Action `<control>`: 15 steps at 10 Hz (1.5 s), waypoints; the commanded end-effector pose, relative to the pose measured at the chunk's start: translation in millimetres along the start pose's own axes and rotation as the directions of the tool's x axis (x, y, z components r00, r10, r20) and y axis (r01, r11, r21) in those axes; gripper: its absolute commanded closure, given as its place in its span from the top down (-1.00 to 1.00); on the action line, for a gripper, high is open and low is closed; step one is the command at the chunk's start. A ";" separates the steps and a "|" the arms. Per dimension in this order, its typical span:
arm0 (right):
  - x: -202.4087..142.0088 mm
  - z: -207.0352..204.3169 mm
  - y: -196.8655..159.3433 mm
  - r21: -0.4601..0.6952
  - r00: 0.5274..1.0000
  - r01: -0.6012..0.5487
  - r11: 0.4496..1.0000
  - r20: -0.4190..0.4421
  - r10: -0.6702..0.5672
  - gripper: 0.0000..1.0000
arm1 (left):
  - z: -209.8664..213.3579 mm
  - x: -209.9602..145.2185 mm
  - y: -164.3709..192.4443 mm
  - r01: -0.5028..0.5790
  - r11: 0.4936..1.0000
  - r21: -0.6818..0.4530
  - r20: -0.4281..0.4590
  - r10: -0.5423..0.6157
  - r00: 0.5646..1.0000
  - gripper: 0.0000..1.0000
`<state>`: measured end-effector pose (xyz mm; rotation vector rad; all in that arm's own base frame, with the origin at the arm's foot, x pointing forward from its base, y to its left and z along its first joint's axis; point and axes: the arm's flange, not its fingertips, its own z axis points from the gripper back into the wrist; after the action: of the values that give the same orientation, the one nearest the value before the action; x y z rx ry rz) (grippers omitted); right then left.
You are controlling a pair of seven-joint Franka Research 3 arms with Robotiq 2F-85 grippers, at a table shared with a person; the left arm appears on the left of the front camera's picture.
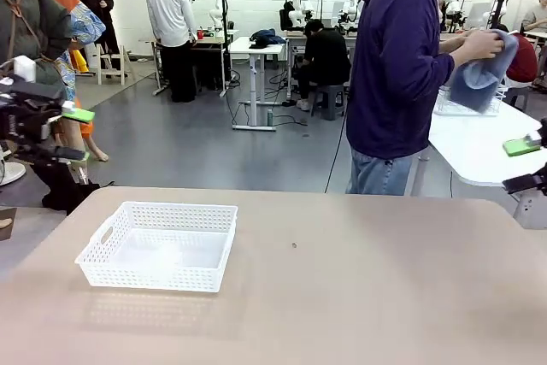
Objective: Clean and organize the cups into the basket.
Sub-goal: Pick up the Organizing basket and move it to the center of the table, then pick up the Reusable plastic cup from the right side of the table and place it inside the Organizing basket.
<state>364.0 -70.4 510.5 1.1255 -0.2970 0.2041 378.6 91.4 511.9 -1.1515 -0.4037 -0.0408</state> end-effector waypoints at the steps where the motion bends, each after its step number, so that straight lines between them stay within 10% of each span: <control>1: 8.2 14.0 -27.3 0.057 0.999 -0.035 0.998 0.028 0.034 1.00 | 25.9 10.7 29.5 0.043 0.994 -0.101 0.048 -0.038 0.998 1.00; 13: -110.1 192.6 -91.6 0.164 0.870 0.007 0.986 0.486 -0.086 1.00 | 115.3 -23.1 62.0 0.029 0.987 -0.159 0.168 -0.002 0.986 1.00; 15: -103.0 185.3 -90.3 0.107 0.919 0.064 0.992 0.380 -0.100 1.00 | 115.3 -23.1 62.0 0.029 0.987 -0.159 0.168 -0.002 0.986 1.00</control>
<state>264.4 -283.8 475.0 1.2804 -0.6320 -0.1053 338.3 216.6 488.3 -1.3117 -0.5641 0.0149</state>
